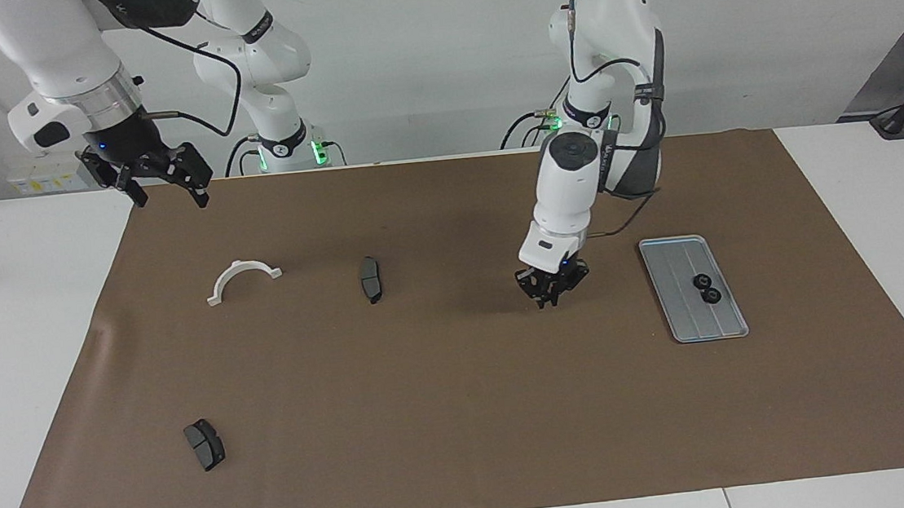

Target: Place bearing gear from tray to pile

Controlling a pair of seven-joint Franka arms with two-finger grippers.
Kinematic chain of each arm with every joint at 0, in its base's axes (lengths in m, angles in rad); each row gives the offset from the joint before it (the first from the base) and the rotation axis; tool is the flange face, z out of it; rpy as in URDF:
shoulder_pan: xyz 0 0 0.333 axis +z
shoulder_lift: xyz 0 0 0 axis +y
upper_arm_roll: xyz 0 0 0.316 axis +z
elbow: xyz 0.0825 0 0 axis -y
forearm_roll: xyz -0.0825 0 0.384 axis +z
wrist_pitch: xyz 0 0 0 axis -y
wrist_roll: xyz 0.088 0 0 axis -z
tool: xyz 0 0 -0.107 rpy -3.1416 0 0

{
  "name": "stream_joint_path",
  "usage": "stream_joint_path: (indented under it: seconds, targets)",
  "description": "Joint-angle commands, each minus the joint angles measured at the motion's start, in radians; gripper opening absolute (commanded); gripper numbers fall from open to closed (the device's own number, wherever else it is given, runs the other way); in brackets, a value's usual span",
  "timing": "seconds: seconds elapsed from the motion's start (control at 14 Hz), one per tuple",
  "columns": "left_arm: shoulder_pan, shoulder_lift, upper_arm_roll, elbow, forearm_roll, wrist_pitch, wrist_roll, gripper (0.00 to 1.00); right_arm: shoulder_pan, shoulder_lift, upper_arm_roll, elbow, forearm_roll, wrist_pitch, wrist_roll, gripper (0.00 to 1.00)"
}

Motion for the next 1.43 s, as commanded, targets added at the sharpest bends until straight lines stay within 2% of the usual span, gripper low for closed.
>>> stream_joint_path:
  seconds: [0.0, 0.07, 0.14, 0.29, 0.36, 0.43, 0.5, 0.64, 0.79, 0.93, 1.15, 1.36]
  targets:
    - [-0.075, 0.035, 0.015, 0.045, 0.028, 0.021, -0.070, 0.00, 0.000, -0.014, 0.005, -0.018, 0.014, 0.023, 0.006, 1.00]
    - [-0.106, 0.042, 0.015, 0.048, 0.025, 0.024, -0.073, 0.00, 0.005, -0.011, 0.006, -0.023, 0.016, 0.026, -0.003, 1.00]
    - [-0.123, 0.043, 0.015, 0.040, 0.025, 0.036, -0.092, 0.05, 0.015, -0.007, 0.008, -0.043, 0.016, 0.042, -0.006, 1.00]
    - [-0.149, 0.051, 0.015, 0.026, 0.025, 0.079, -0.103, 0.16, 0.038, -0.010, 0.008, -0.114, 0.017, 0.152, -0.009, 1.00]
    - [-0.149, 0.051, 0.013, 0.028, 0.025, 0.079, -0.103, 0.37, 0.042, -0.013, 0.009, -0.150, 0.026, 0.193, -0.011, 1.00]
    - [-0.150, 0.051, 0.015, 0.037, 0.025, 0.072, -0.105, 0.69, 0.051, -0.005, 0.008, -0.162, 0.048, 0.215, -0.015, 1.00]
    - [-0.149, 0.049, 0.018, 0.045, 0.025, 0.061, -0.106, 0.75, 0.057, 0.013, 0.008, -0.173, 0.055, 0.233, -0.015, 1.00]
    - [-0.135, 0.023, 0.021, 0.049, 0.025, 0.026, -0.103, 0.79, 0.092, 0.070, 0.009, -0.179, 0.057, 0.307, -0.008, 1.00]
    - [-0.079, -0.041, 0.023, 0.042, 0.028, -0.049, -0.088, 0.85, 0.127, 0.102, 0.009, -0.193, 0.057, 0.371, 0.012, 1.00]
    - [-0.007, -0.096, 0.021, 0.034, 0.028, -0.112, -0.003, 0.92, 0.228, 0.153, 0.009, -0.214, 0.057, 0.460, 0.121, 1.00]
    - [0.130, -0.138, 0.021, 0.032, 0.028, -0.203, 0.168, 1.00, 0.374, 0.252, 0.009, -0.211, 0.057, 0.595, 0.240, 1.00]
    - [0.276, -0.138, 0.020, 0.032, 0.028, -0.196, 0.368, 1.00, 0.512, 0.351, 0.009, -0.198, 0.052, 0.736, 0.398, 1.00]
